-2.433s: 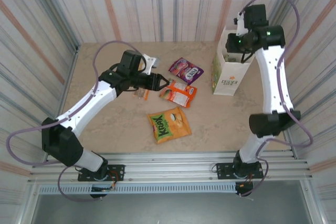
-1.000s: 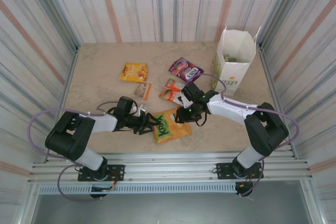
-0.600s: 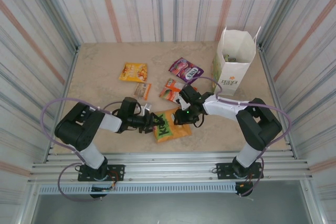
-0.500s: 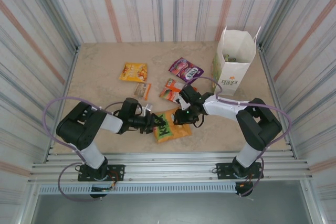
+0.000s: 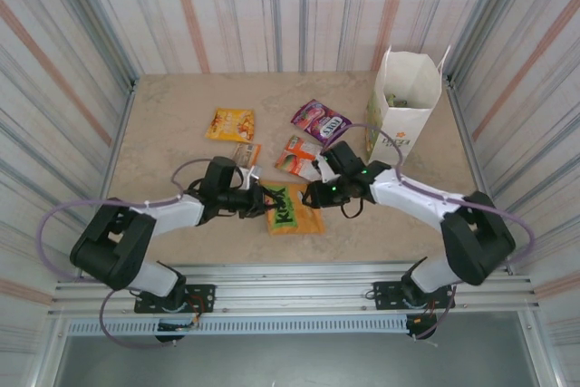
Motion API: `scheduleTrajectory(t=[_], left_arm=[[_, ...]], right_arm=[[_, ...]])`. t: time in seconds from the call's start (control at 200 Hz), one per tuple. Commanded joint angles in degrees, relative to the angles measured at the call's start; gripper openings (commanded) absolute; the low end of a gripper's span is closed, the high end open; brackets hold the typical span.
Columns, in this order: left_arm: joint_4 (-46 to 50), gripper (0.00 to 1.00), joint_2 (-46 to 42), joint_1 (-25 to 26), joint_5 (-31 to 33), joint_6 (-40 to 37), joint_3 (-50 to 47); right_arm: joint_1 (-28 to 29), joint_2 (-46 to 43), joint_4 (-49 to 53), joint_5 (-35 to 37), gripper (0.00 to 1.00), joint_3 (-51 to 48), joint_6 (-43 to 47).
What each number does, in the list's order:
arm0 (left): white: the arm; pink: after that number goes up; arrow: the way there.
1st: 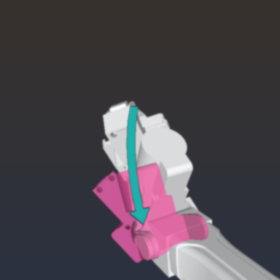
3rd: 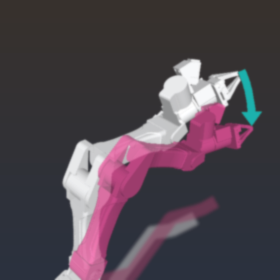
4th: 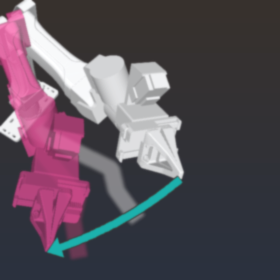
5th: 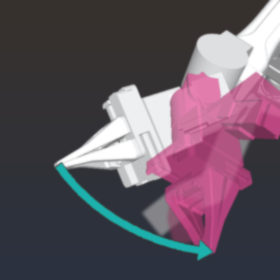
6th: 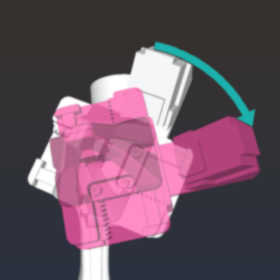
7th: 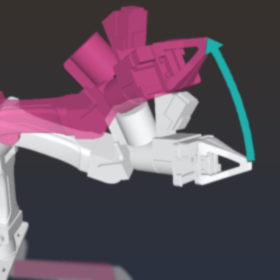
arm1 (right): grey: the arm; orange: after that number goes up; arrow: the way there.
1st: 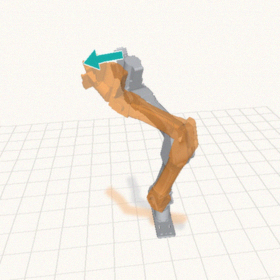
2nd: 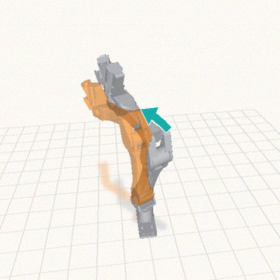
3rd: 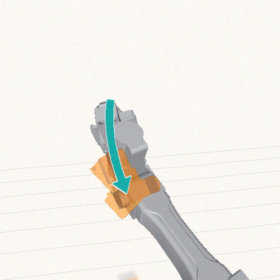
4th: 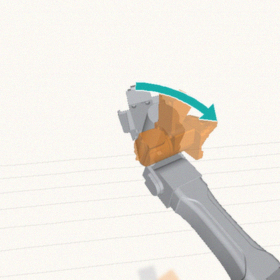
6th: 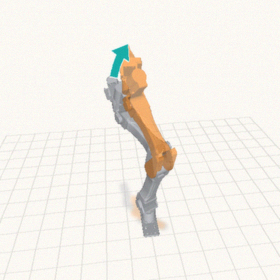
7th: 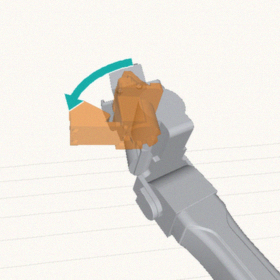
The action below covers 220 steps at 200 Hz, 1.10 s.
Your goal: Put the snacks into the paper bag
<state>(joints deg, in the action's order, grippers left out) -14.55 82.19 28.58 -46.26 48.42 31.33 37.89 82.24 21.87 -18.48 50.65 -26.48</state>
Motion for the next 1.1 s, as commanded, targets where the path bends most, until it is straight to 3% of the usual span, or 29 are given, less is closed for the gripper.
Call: scheduleTrajectory(t=[0.0,0.456,0.611,0.797,0.872,1.097], left_arm=[[9.1,0.27,-3.9,0.2,1.9,-8.2,3.3],[16.8,0.14,-5.8,0.2,1.4,-20.3,12.4],[18.7,0.15,-7.9,0.2,-0.9,-24.1,16.2],[11.4,0.15,-9.9,0.3,-7.8,-21.1,18.8],[9.7,0.15,-10.6,0.7,-10.0,-20.6,20.4],[6.1,0.15,-11.5,2.2,-14.6,-21.1,24.2]], right_arm=[[-2.4,-6.1,-1.3,-0.1,0.52,-1.3,1.3],[-11.9,-21.8,-1.8,-7.0,0.54,-3.2,10.6],[-16.6,-25.2,-4.7,-13.5,0.58,-5.1,9.5],[-20.1,-29.5,-14.2,-24.0,0.69,-9.3,5.0],[-21.0,-30.3,-17.5,-27.8,0.74,-10.0,4.0],[-21.5,-30.8,-25.9,-38.0,0.78,-9.7,2.9]])
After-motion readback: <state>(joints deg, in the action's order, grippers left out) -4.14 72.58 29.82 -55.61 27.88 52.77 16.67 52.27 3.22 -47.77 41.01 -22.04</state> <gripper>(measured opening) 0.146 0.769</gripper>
